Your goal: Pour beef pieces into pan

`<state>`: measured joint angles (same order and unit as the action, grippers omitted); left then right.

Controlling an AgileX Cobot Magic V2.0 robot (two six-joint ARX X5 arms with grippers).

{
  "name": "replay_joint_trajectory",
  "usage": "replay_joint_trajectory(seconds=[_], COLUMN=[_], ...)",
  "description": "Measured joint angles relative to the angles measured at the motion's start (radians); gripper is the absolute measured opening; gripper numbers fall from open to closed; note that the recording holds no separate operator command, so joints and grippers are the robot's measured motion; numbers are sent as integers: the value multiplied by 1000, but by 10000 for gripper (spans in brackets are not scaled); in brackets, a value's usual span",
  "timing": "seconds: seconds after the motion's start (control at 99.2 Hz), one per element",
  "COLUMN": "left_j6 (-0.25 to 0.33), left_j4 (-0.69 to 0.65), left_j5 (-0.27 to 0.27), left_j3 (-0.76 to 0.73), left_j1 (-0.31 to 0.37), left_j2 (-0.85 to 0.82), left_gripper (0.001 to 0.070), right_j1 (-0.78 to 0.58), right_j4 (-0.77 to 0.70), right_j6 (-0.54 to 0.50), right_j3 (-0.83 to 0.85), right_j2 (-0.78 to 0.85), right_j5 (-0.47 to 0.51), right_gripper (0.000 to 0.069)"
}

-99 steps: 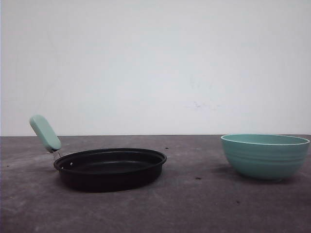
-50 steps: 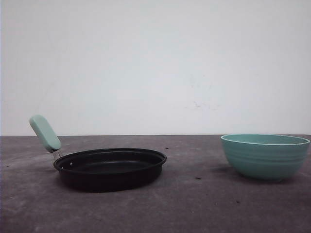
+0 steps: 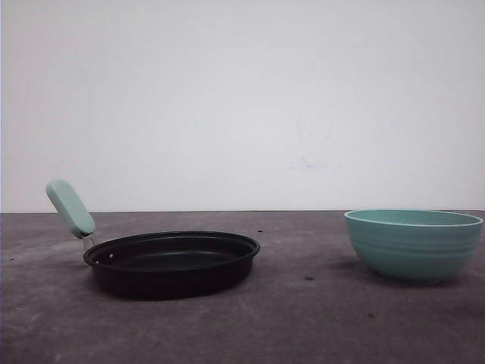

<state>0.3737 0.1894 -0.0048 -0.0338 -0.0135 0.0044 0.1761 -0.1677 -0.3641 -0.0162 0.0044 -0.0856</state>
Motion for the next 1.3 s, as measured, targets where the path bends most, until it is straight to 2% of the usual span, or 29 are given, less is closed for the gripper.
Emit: replay_joint_trajectory(seconds=[0.121, 0.272, 0.353, 0.433, 0.524, 0.726, 0.847, 0.988, 1.089, 1.22, 1.3], left_j6=[101, 220, 245, 248, 217, 84, 54, 38, 6, -42, -53], left_j4=[1, 38, 49, 45, 42, 40, 67, 151, 192, 230, 261], left_j5=[7, 38, 38, 40, 74, 216, 221, 229, 252, 256, 251], left_j3=[-1, -36, -106, -216, -365, -748, -943, -1072, -1117, -1139, -1139], left_j1=[0, 0, 0, 0, 0, -3, -25, -63, -116, -197, -222], left_j2=[0, 27, 75, 141, 245, 572, 740, 862, 892, 899, 903], left_gripper=[24, 24, 24, 24, 24, 24, 24, 24, 24, 24, 24], right_j1=[0, 0, 0, 0, 0, 0, 1, 1, 1, 1, 1], right_j4=[-9, -2, 10, 12, 17, 25, -11, -83, -113, -145, -155], right_j6=[11, 63, 75, 88, 116, 175, 181, 183, 184, 183, 183], right_j3=[-29, -142, -215, -298, -408, -720, -910, -1059, -1091, -1091, -1091], right_j2=[1, 8, 43, 106, 198, 468, 622, 746, 790, 810, 815], right_j5=[-17, -17, -16, -19, -38, -100, -129, -128, -129, -130, -148], right_gripper=[17, 11, 10, 10, 10, 10, 10, 10, 10, 10, 10])
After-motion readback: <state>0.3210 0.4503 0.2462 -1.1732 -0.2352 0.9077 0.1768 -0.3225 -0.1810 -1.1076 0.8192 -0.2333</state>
